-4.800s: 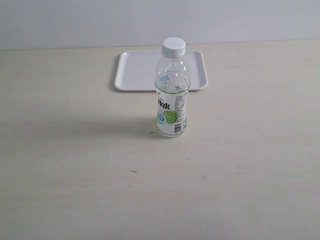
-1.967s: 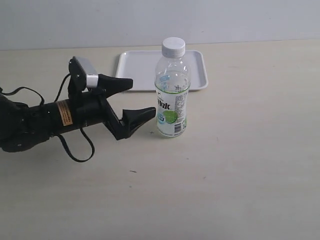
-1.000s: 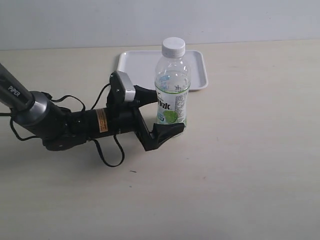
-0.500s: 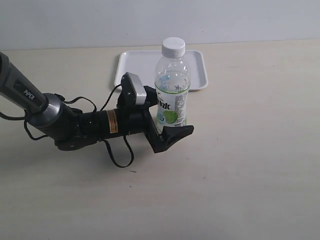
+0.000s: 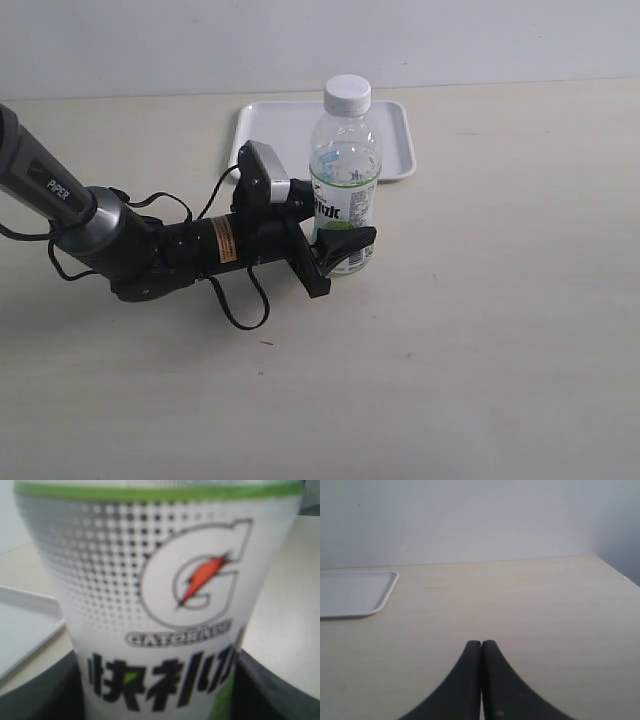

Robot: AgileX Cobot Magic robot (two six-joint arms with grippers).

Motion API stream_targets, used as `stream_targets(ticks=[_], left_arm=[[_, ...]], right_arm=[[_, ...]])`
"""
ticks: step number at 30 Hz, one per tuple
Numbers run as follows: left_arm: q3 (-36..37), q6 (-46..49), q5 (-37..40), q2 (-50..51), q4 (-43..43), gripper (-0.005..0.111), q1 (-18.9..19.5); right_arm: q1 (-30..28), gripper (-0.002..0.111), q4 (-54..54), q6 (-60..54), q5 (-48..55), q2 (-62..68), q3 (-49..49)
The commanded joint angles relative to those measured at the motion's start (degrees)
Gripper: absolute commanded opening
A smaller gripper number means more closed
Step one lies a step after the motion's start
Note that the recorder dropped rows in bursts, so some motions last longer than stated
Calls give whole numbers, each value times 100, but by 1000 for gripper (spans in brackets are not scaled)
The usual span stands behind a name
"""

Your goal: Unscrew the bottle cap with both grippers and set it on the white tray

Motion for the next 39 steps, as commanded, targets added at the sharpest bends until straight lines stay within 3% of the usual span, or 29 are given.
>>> stream_targets(ticks=[1, 13, 19, 21, 24, 27, 33, 39], left_arm=[[-26, 9, -95, 13, -64, 0, -27], [-26, 270, -95, -47, 83, 0, -16], [-26, 487, -95, -47, 173, 0, -16], [-26, 487, -95, -47, 173, 0, -16], [-26, 487, -95, -47, 209, 0, -16], [-26, 487, -95, -47, 218, 0, -16], [-26, 487, -95, -47, 231, 0, -16], [-26, 477, -95, -47, 230, 0, -16]], right_arm=[[-45, 0, -13, -3, -35, -35, 25], [-45, 0, -89, -94, -77, -35, 25], [-45, 0, 231, -3, -1554, -35, 25], [-45, 0, 323, 487, -1816, -35, 25], [-45, 0, 696, 2366, -2716, -35, 25], [-45, 0, -456, 3172, -1772, 210, -776], [-45, 0, -532, 2962, -1472, 2276, -2497], [-45, 0, -532, 2151, -299, 4806, -4200]])
